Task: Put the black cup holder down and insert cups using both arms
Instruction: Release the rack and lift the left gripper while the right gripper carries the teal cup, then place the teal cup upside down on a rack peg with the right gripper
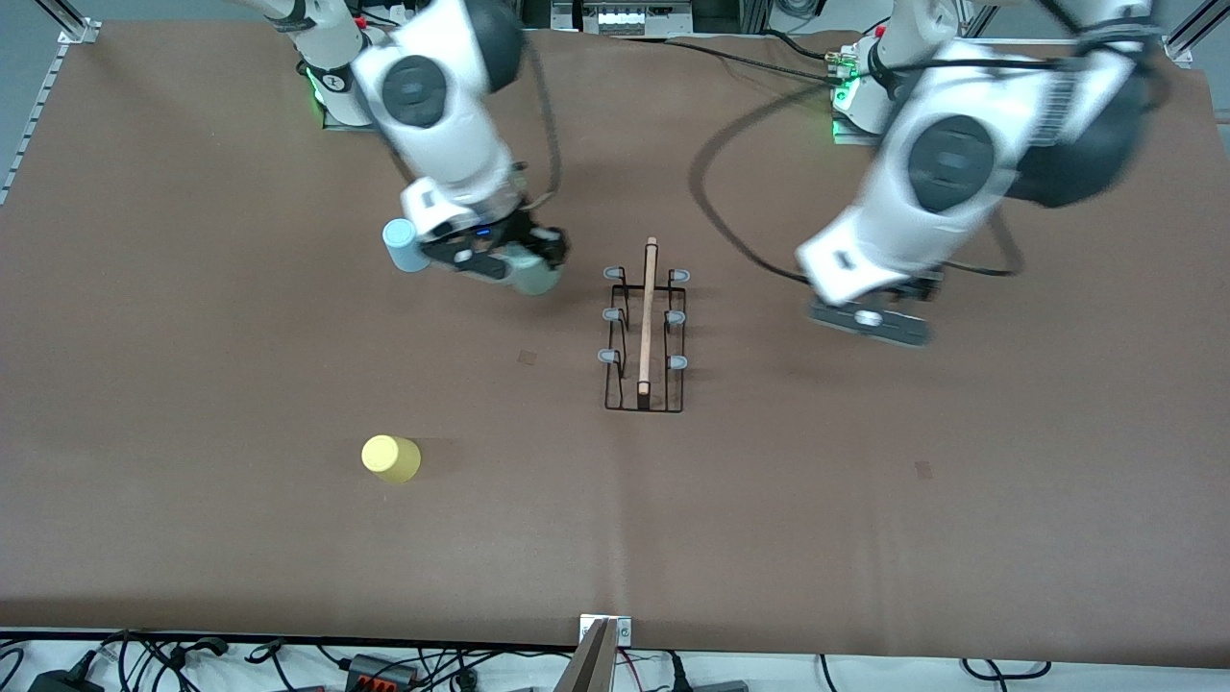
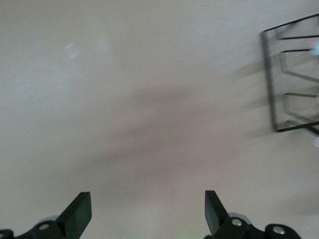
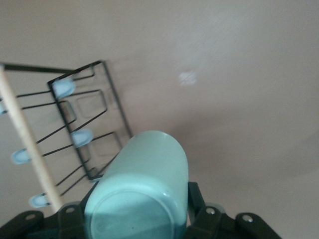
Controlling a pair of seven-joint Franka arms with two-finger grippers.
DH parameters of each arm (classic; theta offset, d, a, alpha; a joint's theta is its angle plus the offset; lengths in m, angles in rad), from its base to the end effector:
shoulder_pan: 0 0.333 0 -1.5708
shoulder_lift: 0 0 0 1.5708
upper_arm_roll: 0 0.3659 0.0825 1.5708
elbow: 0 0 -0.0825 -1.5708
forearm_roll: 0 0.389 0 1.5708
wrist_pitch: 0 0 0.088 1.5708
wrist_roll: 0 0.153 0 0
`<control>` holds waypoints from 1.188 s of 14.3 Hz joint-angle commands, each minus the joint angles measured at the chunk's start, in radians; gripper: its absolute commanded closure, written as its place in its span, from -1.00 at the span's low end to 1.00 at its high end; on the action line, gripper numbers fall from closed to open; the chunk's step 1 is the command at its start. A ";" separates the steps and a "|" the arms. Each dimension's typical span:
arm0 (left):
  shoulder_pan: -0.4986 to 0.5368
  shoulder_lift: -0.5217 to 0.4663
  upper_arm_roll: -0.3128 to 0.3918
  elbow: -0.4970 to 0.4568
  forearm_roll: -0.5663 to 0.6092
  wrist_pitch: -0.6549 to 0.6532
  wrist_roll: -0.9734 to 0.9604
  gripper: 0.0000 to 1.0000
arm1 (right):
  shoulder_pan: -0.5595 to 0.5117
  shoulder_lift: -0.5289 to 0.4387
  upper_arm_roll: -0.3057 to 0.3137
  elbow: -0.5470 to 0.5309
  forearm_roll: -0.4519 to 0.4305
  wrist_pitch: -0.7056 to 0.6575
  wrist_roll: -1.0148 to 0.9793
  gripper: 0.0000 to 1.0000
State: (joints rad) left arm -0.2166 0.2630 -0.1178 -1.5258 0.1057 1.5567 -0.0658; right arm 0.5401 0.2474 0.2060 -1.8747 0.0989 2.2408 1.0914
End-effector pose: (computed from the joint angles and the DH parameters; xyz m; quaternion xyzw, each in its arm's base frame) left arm 0.5960 -0.1820 0.4935 -0.9831 0.1380 0.1051 0.0592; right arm 0.4774 0.4404 0.3964 -0.9750 0.2033 0.0148 0.0883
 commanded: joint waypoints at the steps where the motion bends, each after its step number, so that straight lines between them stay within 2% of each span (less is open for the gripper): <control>1: 0.095 -0.045 -0.014 -0.036 0.000 -0.014 0.050 -1.00 | 0.067 0.065 -0.008 0.034 -0.053 0.075 0.157 0.95; 4: 0.157 -0.095 -0.014 -0.127 0.003 0.054 0.119 -1.00 | 0.098 0.116 -0.007 0.064 -0.108 0.083 0.223 0.95; 7: 0.200 -0.204 -0.014 -0.321 0.002 0.273 0.161 -1.00 | 0.103 0.161 0.010 0.120 -0.122 0.083 0.237 0.94; 9: 0.201 -0.215 -0.014 -0.326 0.000 0.286 0.164 -1.00 | 0.110 0.177 0.010 0.135 -0.123 0.083 0.243 0.94; 11: 0.235 -0.214 -0.013 -0.291 -0.009 0.278 0.214 -1.00 | 0.118 0.194 0.010 0.135 -0.145 0.097 0.243 0.89; 12: 0.243 -0.212 -0.010 -0.271 -0.009 0.270 0.245 -1.00 | 0.120 0.205 0.010 0.135 -0.163 0.123 0.243 0.71; 13: 0.247 -0.209 0.000 -0.258 -0.012 0.264 0.248 -1.00 | 0.120 0.220 0.012 0.135 -0.165 0.134 0.243 0.18; 14: 0.273 -0.203 0.000 -0.239 -0.021 0.264 0.245 -1.00 | 0.120 0.228 0.010 0.135 -0.166 0.135 0.242 -0.77; 15: 0.283 -0.188 0.000 -0.214 -0.027 0.264 0.236 -1.00 | 0.120 0.230 0.010 0.135 -0.168 0.134 0.234 -1.00; 17: 0.293 -0.148 0.000 -0.150 -0.040 0.263 0.204 -1.00 | 0.109 0.216 0.009 0.138 -0.168 0.125 0.216 -1.00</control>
State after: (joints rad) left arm 0.0643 0.0676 -0.1150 -1.7525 0.0886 1.8251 0.1438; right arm 0.6571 0.4653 0.2098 -1.7639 -0.0537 2.3763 1.3076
